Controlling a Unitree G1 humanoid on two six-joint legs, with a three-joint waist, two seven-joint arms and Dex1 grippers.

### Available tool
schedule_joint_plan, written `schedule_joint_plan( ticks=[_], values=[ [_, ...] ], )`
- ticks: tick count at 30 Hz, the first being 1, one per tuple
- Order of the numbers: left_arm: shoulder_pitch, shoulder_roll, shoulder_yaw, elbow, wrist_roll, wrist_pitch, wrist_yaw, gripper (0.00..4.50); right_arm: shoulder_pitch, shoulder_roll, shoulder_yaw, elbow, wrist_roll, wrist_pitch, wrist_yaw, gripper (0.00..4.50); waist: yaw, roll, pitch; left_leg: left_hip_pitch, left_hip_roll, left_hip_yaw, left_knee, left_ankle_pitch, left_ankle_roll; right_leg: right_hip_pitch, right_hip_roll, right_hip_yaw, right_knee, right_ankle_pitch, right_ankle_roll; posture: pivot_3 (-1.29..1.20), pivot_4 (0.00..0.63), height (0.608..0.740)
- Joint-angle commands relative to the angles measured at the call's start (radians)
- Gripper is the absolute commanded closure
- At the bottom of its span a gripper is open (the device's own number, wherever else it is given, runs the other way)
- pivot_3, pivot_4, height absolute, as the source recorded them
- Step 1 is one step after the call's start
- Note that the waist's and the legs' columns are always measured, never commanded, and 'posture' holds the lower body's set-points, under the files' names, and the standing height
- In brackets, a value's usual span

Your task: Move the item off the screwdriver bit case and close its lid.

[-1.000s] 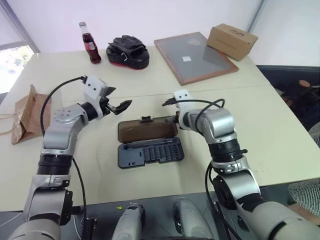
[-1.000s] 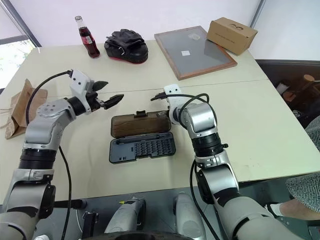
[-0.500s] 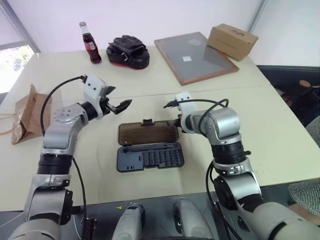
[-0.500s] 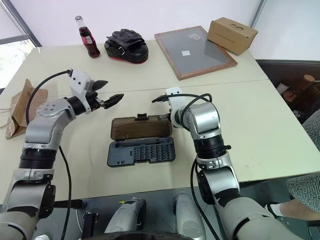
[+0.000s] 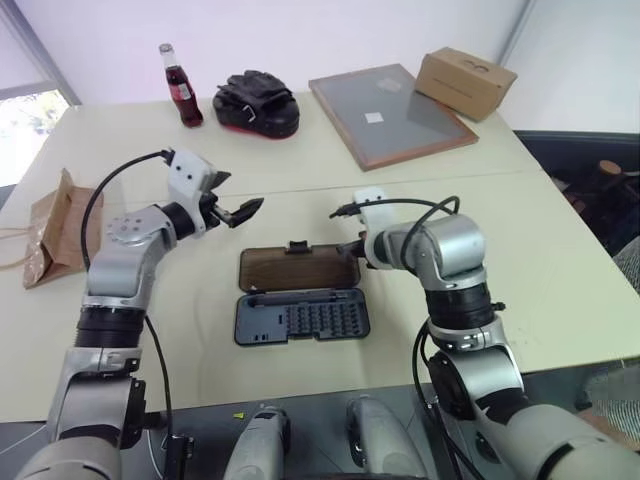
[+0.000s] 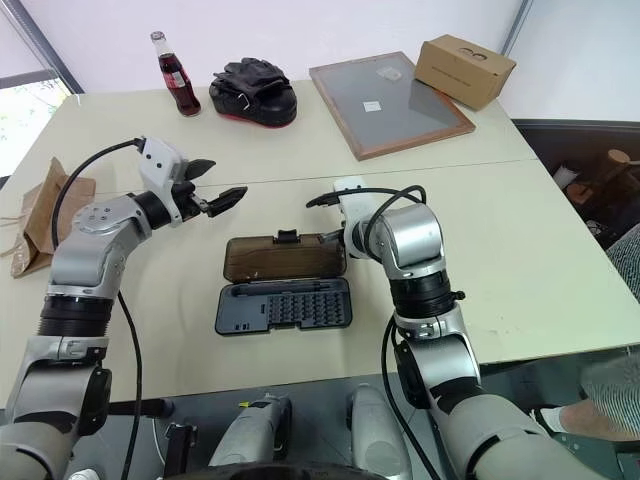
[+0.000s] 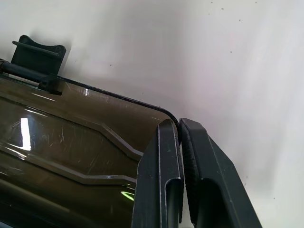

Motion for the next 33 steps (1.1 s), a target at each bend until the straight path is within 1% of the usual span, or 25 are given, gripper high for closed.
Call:
schedule_joint_plan(
  ticks=[1, 3, 6, 10, 12, 13, 16, 18, 21, 24, 26, 28, 31, 33],
  values=[
    [-0.024, 0.007, 0.017, -0.012, 0.001, -0.024, -0.003, 0.0, -0.002, -0.002, -0.005, -0.041, 0.012, 0.01, -0.002, 4.46, 0.0, 0.0, 0.0, 0.0, 0.0, 0.0, 0.0, 0.0, 0.0, 0.0, 0.0, 0.0, 0.0, 0.0, 0.0, 0.0, 0.15, 0.74],
    [-0.026, 0.007, 0.016, -0.011, 0.002, -0.024, -0.003, 0.0, -0.002, -0.003, -0.005, -0.04, 0.014, 0.011, -0.004, 4.46, 0.0, 0.0, 0.0, 0.0, 0.0, 0.0, 0.0, 0.0, 0.0, 0.0, 0.0, 0.0, 0.0, 0.0, 0.0, 0.0, 0.15, 0.74],
    [-0.025, 0.007, 0.016, -0.013, 0.002, -0.023, -0.003, 0.0, 0.001, -0.011, -0.001, -0.04, 0.014, 0.005, -0.007, 3.54, 0.0, 0.0, 0.0, 0.0, 0.0, 0.0, 0.0, 0.0, 0.0, 0.0, 0.0, 0.0, 0.0, 0.0, 0.0, 0.0, 0.15, 0.74],
    [-0.022, 0.006, 0.018, -0.017, -0.002, -0.018, -0.005, 0.0, 0.0, -0.02, 0.004, -0.039, 0.018, -0.009, -0.009, 1.54, 0.0, 0.0, 0.0, 0.0, 0.0, 0.0, 0.0, 0.0, 0.0, 0.0, 0.0, 0.0, 0.0, 0.0, 0.0, 0.0, 0.15, 0.74],
    [-0.018, 0.005, 0.024, -0.028, -0.014, -0.005, -0.007, 0.0, -0.002, -0.039, 0.014, -0.041, 0.018, -0.033, -0.003, 0.41, -0.001, 0.0, 0.0, 0.0, 0.0, 0.0, 0.0, 0.0, 0.0, 0.0, 0.0, 0.0, 0.0, 0.0, 0.0, 0.0, 0.15, 0.74],
    [-0.014, 0.005, 0.031, -0.038, -0.026, 0.007, -0.01, 0.0, -0.004, -0.051, 0.02, -0.044, 0.019, -0.05, 0.001, 0.03, 0.0, 0.0, 0.0, 0.0, 0.0, 0.0, 0.0, 0.0, 0.0, 0.0, 0.0, 0.0, 0.0, 0.0, 0.0, 0.0, 0.15, 0.74],
    [0.002, 0.011, 0.05, -0.085, -0.072, 0.056, -0.026, 0.0, -0.012, -0.088, 0.024, -0.061, 0.034, -0.142, 0.036, 0.03, -0.001, 0.0, 0.0, 0.0, 0.0, 0.0, 0.0, 0.0, 0.0, 0.0, 0.0, 0.0, 0.0, 0.0, 0.0, 0.0, 0.15, 0.74],
    [0.017, 0.025, 0.053, -0.143, -0.102, 0.087, -0.047, 0.0, -0.01, -0.116, 0.01, -0.08, 0.068, -0.247, 0.1, 0.03, -0.003, 0.0, 0.0, 0.0, 0.0, 0.0, 0.0, 0.0, 0.0, 0.0, 0.0, 0.0, 0.0, 0.0, 0.0, 0.0, 0.15, 0.74],
    [0.005, 0.033, 0.077, -0.243, -0.185, 0.181, -0.061, 0.0, -0.001, -0.15, -0.003, -0.095, 0.104, -0.361, 0.172, 0.03, -0.002, 0.0, 0.001, 0.0, 0.0, 0.0, 0.0, 0.0, 0.0, 0.0, 0.0, 0.0, -0.001, 0.0, 0.0, 0.0, 0.15, 0.74],
    [0.011, 0.057, 0.085, -0.339, -0.268, 0.279, -0.089, 0.0, 0.008, -0.162, -0.023, -0.095, 0.132, -0.46, 0.219, 0.03, -0.002, 0.0, 0.001, 0.0, 0.001, 0.0, 0.0, 0.0, 0.0, 0.001, 0.0, 0.0, -0.001, 0.0, 0.0, 0.0, 0.15, 0.74],
    [0.057, 0.092, 0.079, -0.414, -0.321, 0.342, -0.124, 0.0, 0.0, -0.155, -0.046, -0.07, 0.139, -0.51, 0.22, 0.03, -0.003, 0.0, 0.001, 0.0, 0.001, 0.0, 0.0, 0.0, 0.0, 0.001, 0.0, 0.0, -0.001, 0.0, 0.0, 0.0, 0.15, 0.74],
    [0.102, 0.127, 0.069, -0.461, -0.341, 0.369, -0.152, 0.0, -0.004, -0.158, -0.043, -0.05, 0.132, -0.547, 0.214, 0.03, -0.004, 0.0, 0.001, 0.0, 0.001, 0.001, -0.001, 0.0, 0.0, 0.001, 0.001, 0.0, -0.001, 0.0, 0.0, 0.0, 0.15, 0.74],
    [0.153, 0.144, 0.071, -0.499, -0.36, 0.385, -0.154, 0.0, -0.004, -0.162, -0.03, -0.033, 0.125, -0.578, 0.214, 0.03, -0.002, 0.0, 0.001, 0.0, 0.002, 0.001, -0.001, 0.0, 0.0, 0.001, 0.002, 0.0, -0.001, 0.0, 0.0, 0.0, 0.15, 0.74],
    [0.19, 0.158, 0.065, -0.528, -0.36, 0.382, -0.166, 0.56, -0.005, -0.159, -0.025, -0.026, 0.126, -0.591, 0.215, 0.0, -0.001, 0.0, 0.001, 0.0, 0.002, 0.001, 0.0, 0.0, 0.0, 0.001, 0.002, 0.0, -0.001, 0.0, 0.0, 0.0, 0.15, 0.74]
  ],
)
